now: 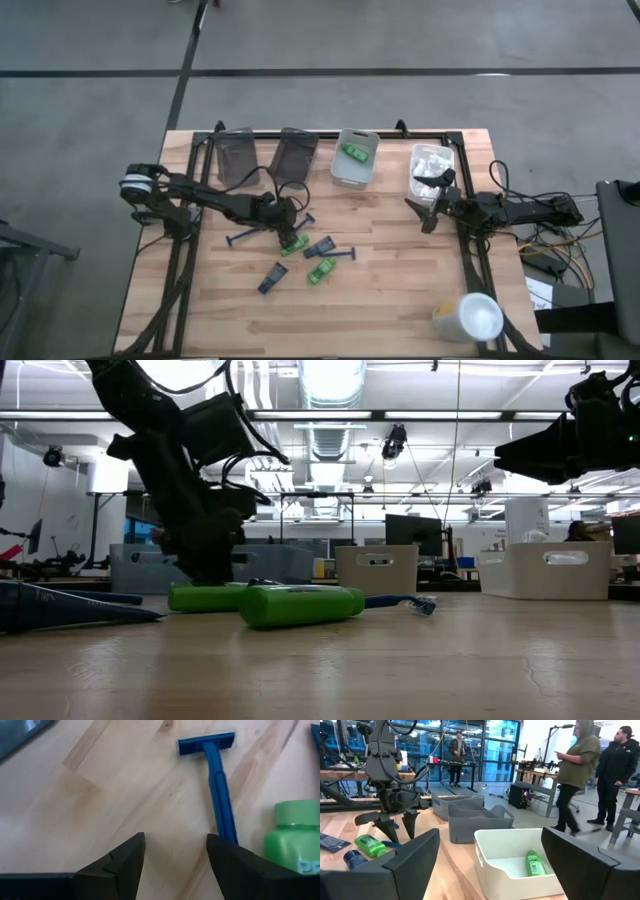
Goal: Pick & Place Travel size toiletries
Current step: Put the blue razor into the right black bin
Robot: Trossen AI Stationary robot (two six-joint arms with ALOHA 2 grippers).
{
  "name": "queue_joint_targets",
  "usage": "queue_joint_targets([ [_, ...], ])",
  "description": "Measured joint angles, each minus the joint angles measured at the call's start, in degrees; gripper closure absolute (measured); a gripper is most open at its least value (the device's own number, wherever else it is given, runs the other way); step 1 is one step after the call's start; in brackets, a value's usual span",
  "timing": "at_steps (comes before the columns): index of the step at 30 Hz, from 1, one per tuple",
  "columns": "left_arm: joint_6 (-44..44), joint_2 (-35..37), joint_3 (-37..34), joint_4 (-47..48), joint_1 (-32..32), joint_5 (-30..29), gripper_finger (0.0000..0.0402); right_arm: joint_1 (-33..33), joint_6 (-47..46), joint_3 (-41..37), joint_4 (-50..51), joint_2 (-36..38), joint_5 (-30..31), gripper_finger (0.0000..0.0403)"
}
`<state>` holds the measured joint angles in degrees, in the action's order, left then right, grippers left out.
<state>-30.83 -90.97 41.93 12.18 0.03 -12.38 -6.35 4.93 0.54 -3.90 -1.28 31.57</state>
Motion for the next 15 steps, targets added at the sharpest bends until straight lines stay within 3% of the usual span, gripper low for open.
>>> queue_joint_targets([
  [5, 6.2, 3.5, 2.9, 2.5, 0.4, -1.4, 0.0181, 0.0, 0.0, 0.0, 0.0, 0.0, 0.0, 0.0046],
  [15, 3.4, 3.2, 3.6, -0.8, -0.8, 1.8, 0.0181, 0.0, 0.0, 0.0, 0.0, -0.1, -0.1, 0.0059],
])
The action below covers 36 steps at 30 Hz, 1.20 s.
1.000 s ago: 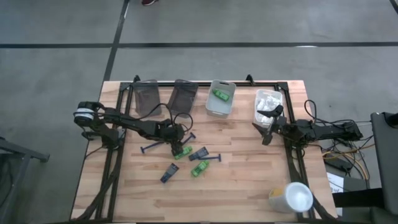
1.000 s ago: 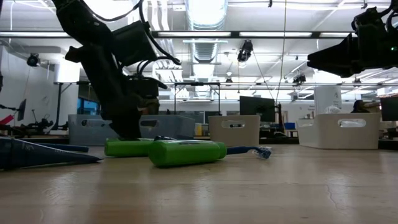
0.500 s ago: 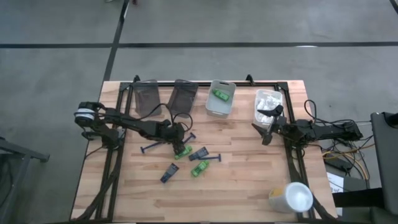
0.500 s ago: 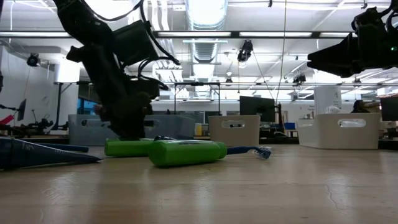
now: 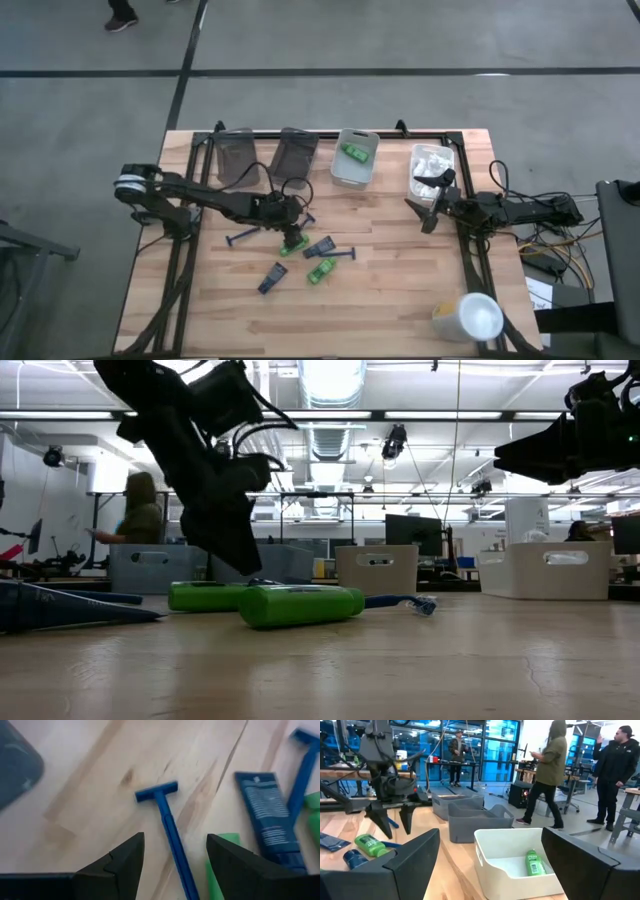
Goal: Pick & Place Travel size toiletries
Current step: Put the blue razor into the right black bin
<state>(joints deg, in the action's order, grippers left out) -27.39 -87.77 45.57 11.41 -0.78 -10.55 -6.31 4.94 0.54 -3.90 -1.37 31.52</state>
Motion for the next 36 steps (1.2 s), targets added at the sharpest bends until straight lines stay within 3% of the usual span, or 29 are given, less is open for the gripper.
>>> queue_joint_targets([
  [6, -0.6, -4.8, 0.0, -2.6, -0.6, -0.1, 0.0181, 0.0, 0.0, 0.0, 0.0, -0.2, 0.0, 0.0077],
  [13, -7.1, -8.3, 0.2, -2.1, -0.7, -5.2, 0.0186, 0.0, 0.0, 0.0, 0.0, -0.2, 0.0, 0.0096],
  [17, -5.8, -8.3, 0.2, -1.9, -0.7, -5.4, 0.0225, 0.0, -0.3, 0.0, 0.0, -0.2, 0.0, 0.0105],
  [25, -7.3, -8.3, 0.2, -2.0, -0.7, -5.4, 0.0369, 0.0, -0.7, 0.0, 0.0, -0.2, 0.0, 0.0117],
  [32, -10.5, -6.7, 0.0, -1.3, -0.4, -5.5, 0.0371, 0.0, -0.6, 0.0, 0.0, -0.2, 0.0, 0.0129],
  [36, -8.7, -2.6, -0.1, -1.3, -0.1, -8.6, 0.0371, 0.0, -1.6, 0.0, 0.0, -0.2, 0.0, 0.0137],
])
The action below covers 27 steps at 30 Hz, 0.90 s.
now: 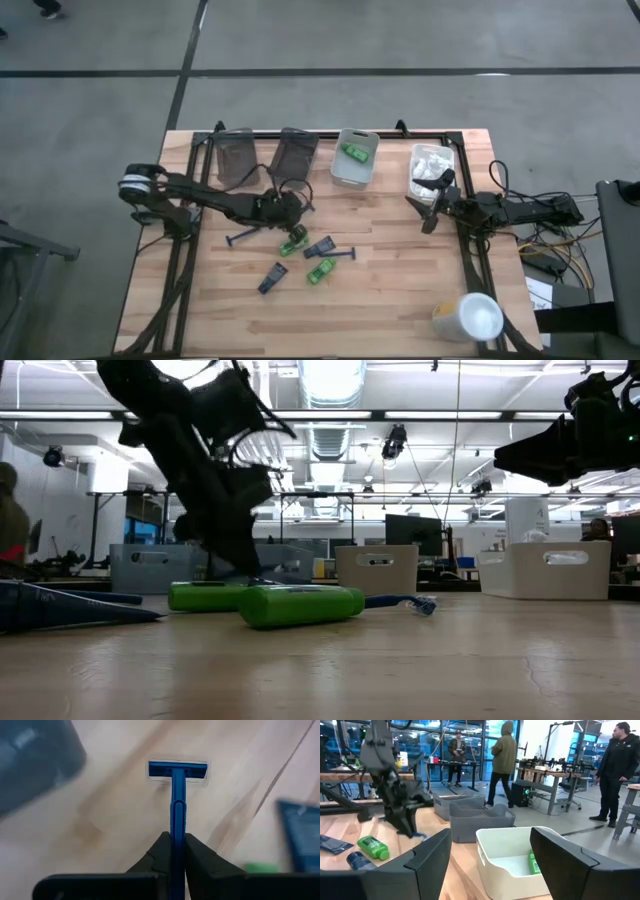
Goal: Pick & Place Travel size toiletries
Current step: Put the blue razor into the right black bin
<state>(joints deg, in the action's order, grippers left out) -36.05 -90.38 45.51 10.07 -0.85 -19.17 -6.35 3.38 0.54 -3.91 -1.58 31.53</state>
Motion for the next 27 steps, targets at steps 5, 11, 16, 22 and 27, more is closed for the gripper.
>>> queue_joint_targets([
  [5, 1.7, 5.2, 0.0, 0.5, 2.3, -3.0, 0.0371, 0.0, 0.0, 0.0, 0.0, 0.0, 0.0, 0.0149],
  [11, 4.1, 10.7, 0.0, 0.4, 6.9, -6.4, 0.037, 0.0, -0.2, 0.0, 0.0, 0.0, 0.0, 0.0163],
  [16, 5.0, 13.8, 0.1, 0.1, 11.6, -6.5, 0.037, 0.0, -0.2, 0.0, 0.0, 0.0, 0.0, 0.0173],
  [22, 7.0, 14.9, 0.1, -3.2, 17.2, -6.4, 0.0369, 0.0, -0.2, 0.0, 0.0, 0.0, 0.0, 0.0179],
  [27, 10.5, 13.9, 0.1, -7.0, 22.0, -6.2, 0.0369, 0.0, -0.2, 0.0, 0.0, 0.0, 0.0, 0.017],
])
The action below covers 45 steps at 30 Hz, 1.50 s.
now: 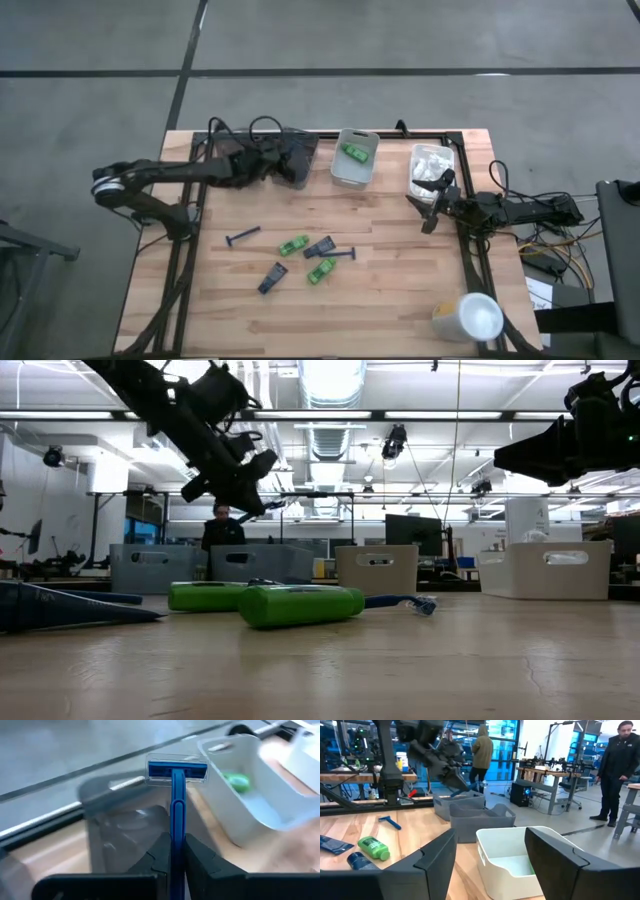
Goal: Pick & Place Travel size toiletries
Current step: Put the blue razor into the right black bin
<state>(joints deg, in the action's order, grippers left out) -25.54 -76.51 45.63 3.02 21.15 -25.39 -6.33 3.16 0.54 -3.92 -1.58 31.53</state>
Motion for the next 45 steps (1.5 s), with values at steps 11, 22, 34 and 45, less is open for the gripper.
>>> queue_joint_targets([
  [11, 0.4, -4.6, 0.9, -3.8, 7.0, 2.0, 0.0369, 0.0, -0.1, 0.0, 0.0, 0.0, 0.0, 0.0135],
  [22, 4.1, -14.4, 5.9, -4.7, 8.4, 5.1, 0.0369, 0.0, -0.1, 0.0, 0.0, 0.0, 0.0, 0.0112],
  [34, -5.2, -19.8, 5.7, -3.2, 8.5, 8.4, 0.0362, 0.0, 0.0, 0.0, 0.0, 0.0, 0.0, 0.0083],
  [45, -7.5, -18.0, 6.5, -2.5, 8.5, 8.5, 0.0304, 0.0, -0.1, 0.0, 0.0, 0.0, 0.0, 0.0054],
])
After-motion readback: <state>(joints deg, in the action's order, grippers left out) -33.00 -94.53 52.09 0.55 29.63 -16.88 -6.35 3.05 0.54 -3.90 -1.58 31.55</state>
